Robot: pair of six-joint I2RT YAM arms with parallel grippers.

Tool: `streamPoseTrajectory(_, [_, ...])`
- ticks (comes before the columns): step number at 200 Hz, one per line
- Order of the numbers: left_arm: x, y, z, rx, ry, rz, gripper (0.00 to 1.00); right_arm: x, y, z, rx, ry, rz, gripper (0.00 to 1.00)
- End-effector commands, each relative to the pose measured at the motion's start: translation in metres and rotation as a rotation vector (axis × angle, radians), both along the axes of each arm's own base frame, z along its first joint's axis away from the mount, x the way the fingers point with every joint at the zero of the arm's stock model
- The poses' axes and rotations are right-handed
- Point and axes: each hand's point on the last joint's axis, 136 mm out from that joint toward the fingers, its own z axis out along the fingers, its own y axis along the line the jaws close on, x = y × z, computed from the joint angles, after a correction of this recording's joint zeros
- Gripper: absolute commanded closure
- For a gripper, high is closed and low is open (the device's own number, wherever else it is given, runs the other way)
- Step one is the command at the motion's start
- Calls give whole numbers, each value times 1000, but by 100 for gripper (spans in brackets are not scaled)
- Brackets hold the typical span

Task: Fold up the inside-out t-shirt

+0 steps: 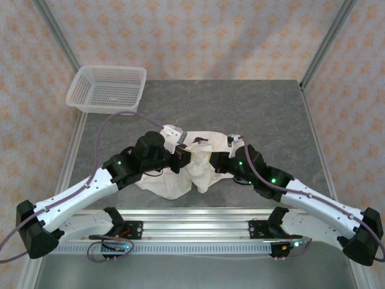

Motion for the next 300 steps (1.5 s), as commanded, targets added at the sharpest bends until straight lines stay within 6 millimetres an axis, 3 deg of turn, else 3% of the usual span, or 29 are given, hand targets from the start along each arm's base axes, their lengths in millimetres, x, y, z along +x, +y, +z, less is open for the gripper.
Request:
streamPoseTrajectory(1, [6,4,15,-7,-35,22,100,0,-4,-12,-29,17,-13,96])
streamPoseTrajectory(32, [8,9,11,22,-30,41,100,1,5,-6,-14,6,19,100])
streamPoseTrajectory(45, [14,19,3,70,-21,102,100,6,-6,-12,-73,18,-38,100])
streamPoseTrajectory(57, [23,36,-6,139,-10,191,100,18,-40,-22,-188,36,-215,100])
streamPoseTrajectory(76, [37,72,-21,231,34,350,100,23,-134,-29,-412,44,-619,100])
streamPoseTrajectory(87, [40,81,-33,235,83,363,98,20,-153,-25,-458,20,-651,100])
streamPoseTrajectory(99, [39,75,-41,210,114,316,96,20,-132,-19,-414,-16,-517,100])
streamPoseTrajectory(129, [33,39,-45,78,140,164,80,8,-41,1,-144,-66,-94,100])
streamPoseTrajectory(155, [33,41,-35,55,92,167,82,5,-14,-1,-132,-28,17,100])
streamPoseTrajectory(164, [32,43,-30,49,76,171,84,1,-1,-2,-109,-10,76,90])
streamPoseTrajectory(180, [27,42,-25,41,65,143,93,-14,34,5,-2,18,257,59])
streamPoseTrajectory(202, [25,41,-23,23,62,139,100,-28,69,8,123,44,416,53])
streamPoseTrajectory(212, [27,44,-26,35,69,159,100,-26,72,-1,128,33,417,51])
streamPoseTrajectory(235, [26,44,-34,77,100,153,100,-11,61,-43,15,34,330,47])
streamPoseTrajectory(265, [25,43,-51,171,131,169,61,8,36,-79,-147,117,165,46])
streamPoseTrajectory(283, [28,38,-68,288,159,193,53,14,25,-91,-151,144,100,45])
streamPoseTrajectory(300, [31,33,-82,398,166,216,51,9,34,-90,-73,191,146,45])
